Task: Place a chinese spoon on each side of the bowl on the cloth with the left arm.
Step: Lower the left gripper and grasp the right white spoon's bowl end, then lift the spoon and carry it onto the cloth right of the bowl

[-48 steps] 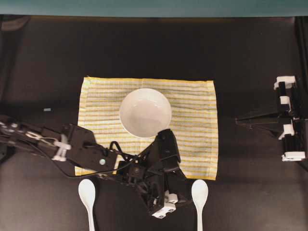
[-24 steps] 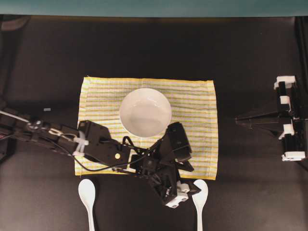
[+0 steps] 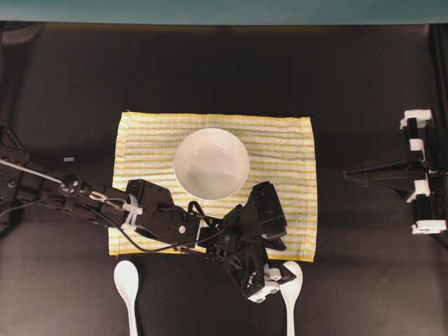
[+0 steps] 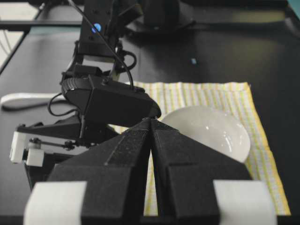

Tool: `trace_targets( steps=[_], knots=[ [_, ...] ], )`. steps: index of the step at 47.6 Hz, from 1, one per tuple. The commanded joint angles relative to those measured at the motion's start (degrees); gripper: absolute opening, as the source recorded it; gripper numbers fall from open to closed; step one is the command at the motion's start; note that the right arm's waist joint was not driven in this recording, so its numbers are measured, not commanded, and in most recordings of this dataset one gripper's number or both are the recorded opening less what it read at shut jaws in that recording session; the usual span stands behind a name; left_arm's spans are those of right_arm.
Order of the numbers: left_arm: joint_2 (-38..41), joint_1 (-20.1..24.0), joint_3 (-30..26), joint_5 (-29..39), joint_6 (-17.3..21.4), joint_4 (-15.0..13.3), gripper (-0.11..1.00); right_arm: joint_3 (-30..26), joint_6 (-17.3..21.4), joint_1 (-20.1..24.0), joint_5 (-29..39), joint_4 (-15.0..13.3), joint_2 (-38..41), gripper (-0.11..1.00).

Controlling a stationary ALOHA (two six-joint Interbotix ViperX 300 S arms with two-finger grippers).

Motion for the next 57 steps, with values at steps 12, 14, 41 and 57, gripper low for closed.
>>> trace_targets(
  steps=[12, 14, 41, 57],
  knots=[
    [0.3, 0.1, -0.9, 3.3, 1.8, 0.3, 0.48, -0.4, -0.1, 0.0, -0.6, 0.2, 0.0, 0.0],
    [0.2, 0.0, -0.9, 3.3, 2.4, 0.2, 0.39, -0.5, -0.1, 0.0, -0.6, 0.2, 0.1, 0.0],
    [-10.8, 6.4, -6.8, 22.7, 10.0, 0.2, 0.06, -0.4, 0.4, 0.0, -0.7, 0.2, -0.3, 0.0],
    [-11.1, 16.1, -7.3, 26.7, 11.7, 0.2, 0.06, -0.4, 0.4, 0.0, -0.4, 0.2, -0.4, 0.0]
  ],
)
